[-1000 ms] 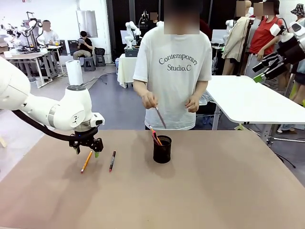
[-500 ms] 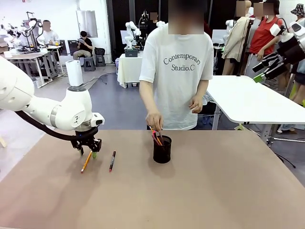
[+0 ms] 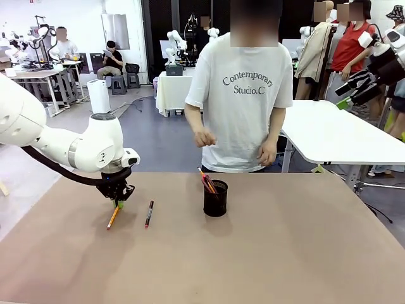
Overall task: Place the pens into the pen holder.
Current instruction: Pick up a writing instrument from the table and place it into the Pen holder.
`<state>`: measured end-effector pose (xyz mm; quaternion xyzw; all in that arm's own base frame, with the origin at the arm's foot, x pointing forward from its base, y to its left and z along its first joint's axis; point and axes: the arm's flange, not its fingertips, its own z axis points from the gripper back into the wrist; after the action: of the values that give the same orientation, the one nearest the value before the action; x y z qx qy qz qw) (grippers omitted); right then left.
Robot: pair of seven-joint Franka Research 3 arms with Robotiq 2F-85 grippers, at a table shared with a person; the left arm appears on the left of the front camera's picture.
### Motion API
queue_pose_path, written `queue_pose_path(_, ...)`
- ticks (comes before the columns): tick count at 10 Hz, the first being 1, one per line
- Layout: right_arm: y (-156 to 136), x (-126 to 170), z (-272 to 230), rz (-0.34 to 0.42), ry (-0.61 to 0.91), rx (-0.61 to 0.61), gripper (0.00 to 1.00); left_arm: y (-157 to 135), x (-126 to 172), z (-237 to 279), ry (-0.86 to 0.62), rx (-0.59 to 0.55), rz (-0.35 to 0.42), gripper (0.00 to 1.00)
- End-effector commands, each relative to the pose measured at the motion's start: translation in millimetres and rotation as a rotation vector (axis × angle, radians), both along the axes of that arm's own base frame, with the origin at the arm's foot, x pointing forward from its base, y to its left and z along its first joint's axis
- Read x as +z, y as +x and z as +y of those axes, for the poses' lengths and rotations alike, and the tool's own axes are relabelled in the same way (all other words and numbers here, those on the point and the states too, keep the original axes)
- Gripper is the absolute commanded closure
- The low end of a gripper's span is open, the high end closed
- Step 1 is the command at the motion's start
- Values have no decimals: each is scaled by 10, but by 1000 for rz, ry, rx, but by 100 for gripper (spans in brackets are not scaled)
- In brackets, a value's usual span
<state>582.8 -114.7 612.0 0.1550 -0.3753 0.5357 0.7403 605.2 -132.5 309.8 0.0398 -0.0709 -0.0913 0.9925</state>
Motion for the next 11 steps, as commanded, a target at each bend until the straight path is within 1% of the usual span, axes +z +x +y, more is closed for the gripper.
queue_pose_path(1, -7, 7, -1, -6, -19, 1, 0, 29, -30, 19, 0, 26, 22, 100)
queue_pose_path(4, -7, 7, -1, -6, -19, 1, 0, -13, 2, 41, -4, 46, 40, 100)
queue_pose_path(6, -7, 7, -1, -6, -19, 1, 0, -94, 112, 36, -2, 32, 30, 100)
queue_pose_path(7, -7, 7, -1, -6, -19, 1, 0, -156, 193, 32, -31, 0, 30, 100)
queue_pose_path(9, -7, 7, -1, -6, -19, 1, 0, -306, 458, 43, -98, -70, 16, 100)
queue_pose_path(10, -7, 7, -1, -6, -19, 1, 0, -385, 646, 44, -100, -94, 15, 100)
queue_pose_path(11, -7, 7, -1, -6, -19, 1, 0, -464, 828, 43, -188, -165, -2, 100)
